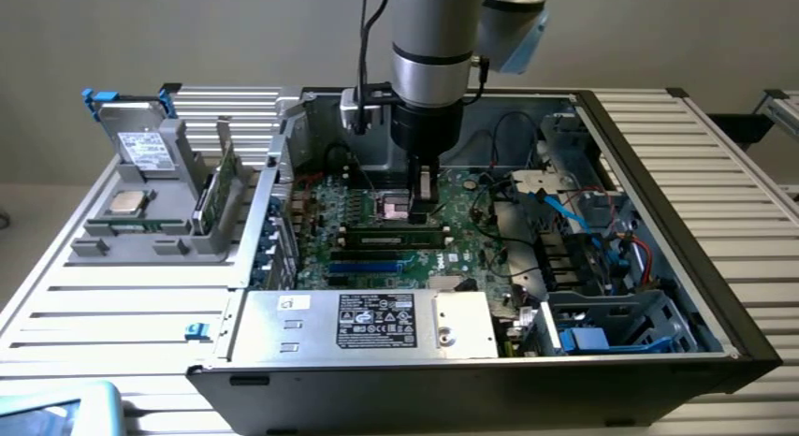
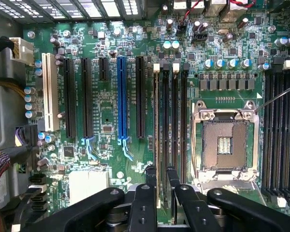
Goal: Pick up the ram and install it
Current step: 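Press down the ram until it locks into place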
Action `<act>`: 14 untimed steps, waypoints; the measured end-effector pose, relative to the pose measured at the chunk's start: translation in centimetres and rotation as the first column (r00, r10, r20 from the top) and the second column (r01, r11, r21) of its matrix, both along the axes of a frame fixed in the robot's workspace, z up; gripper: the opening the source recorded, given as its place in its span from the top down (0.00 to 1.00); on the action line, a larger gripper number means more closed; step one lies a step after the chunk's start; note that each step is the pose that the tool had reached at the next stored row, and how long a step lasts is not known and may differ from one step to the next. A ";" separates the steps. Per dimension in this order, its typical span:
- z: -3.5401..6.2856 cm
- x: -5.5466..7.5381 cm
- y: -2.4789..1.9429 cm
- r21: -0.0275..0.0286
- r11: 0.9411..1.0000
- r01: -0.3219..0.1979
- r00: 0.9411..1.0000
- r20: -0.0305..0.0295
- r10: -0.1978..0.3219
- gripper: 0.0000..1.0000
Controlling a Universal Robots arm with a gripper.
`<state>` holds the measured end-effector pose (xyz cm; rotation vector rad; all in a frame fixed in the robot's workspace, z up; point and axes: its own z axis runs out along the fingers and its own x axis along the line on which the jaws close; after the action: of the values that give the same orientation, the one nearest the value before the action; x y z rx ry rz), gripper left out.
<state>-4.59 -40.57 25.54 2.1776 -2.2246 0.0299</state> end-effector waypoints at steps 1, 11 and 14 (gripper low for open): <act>0.00 0.0 0.00 0.000 1.000 0.000 1.000 0.000 0.000 0.77; -0.22 0.0 0.00 0.000 1.000 0.000 1.000 0.000 0.000 0.89; -0.77 0.0 -0.05 0.000 1.000 0.000 1.000 0.000 0.000 0.89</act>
<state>-4.59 -40.61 24.77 2.1774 -2.2246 0.0301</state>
